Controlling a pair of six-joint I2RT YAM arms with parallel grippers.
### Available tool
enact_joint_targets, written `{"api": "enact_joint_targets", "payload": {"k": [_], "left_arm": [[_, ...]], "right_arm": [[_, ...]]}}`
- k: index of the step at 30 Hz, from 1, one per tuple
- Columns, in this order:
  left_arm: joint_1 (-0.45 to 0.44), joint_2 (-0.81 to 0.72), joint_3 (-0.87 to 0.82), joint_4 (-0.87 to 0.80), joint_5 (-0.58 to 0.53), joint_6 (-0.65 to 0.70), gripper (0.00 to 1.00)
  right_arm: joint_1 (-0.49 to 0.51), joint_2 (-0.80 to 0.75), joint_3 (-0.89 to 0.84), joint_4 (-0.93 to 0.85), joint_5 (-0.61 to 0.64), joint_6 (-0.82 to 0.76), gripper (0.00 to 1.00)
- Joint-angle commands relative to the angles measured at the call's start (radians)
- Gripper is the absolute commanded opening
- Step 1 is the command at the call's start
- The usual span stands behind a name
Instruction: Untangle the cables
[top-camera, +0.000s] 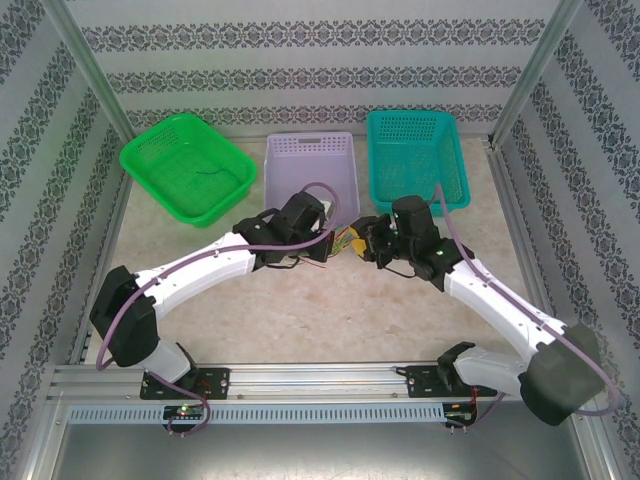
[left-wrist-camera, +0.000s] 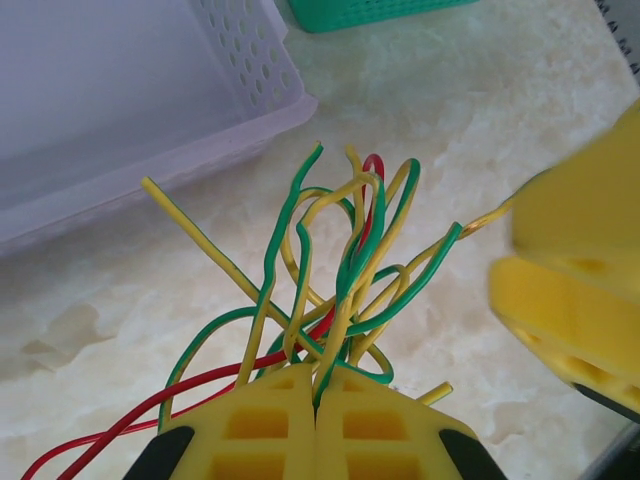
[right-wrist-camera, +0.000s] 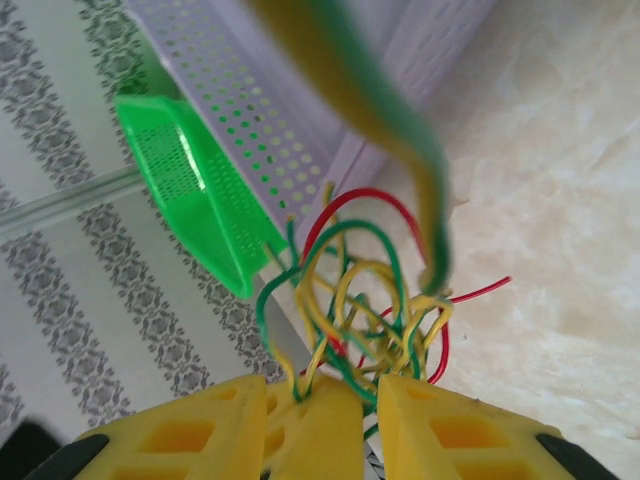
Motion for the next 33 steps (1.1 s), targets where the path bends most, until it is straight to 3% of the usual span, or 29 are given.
{"api": "enact_joint_targets", "payload": {"k": [1, 8, 23, 33], "left_arm": [[-0.035, -0.033, -0.013, 0.018, -0.104, 0.097, 0.00], [-0.079, -0.043, -0.029, 0.022, -0.166, 0.148, 0.00], [-0.098, -0.052, -0.026, 0.052, -0.162, 0.135, 0.00], [-0.100, -0.058, -0.035, 0.071, -0.143, 0.115, 0.00]], "right_arm": [[-0.006, 0.031, 0.055, -0.036, 0.008, 0.046, 0.35], [-0.044, 0.043, 0.053, -0.043, 0.002, 0.043, 0.31], [-0.051, 0.109, 0.023, 0.018, -0.037, 0.052, 0.17], [-0.052, 0.131, 0.037, 0.075, -0.047, 0.072, 0.24]]}}
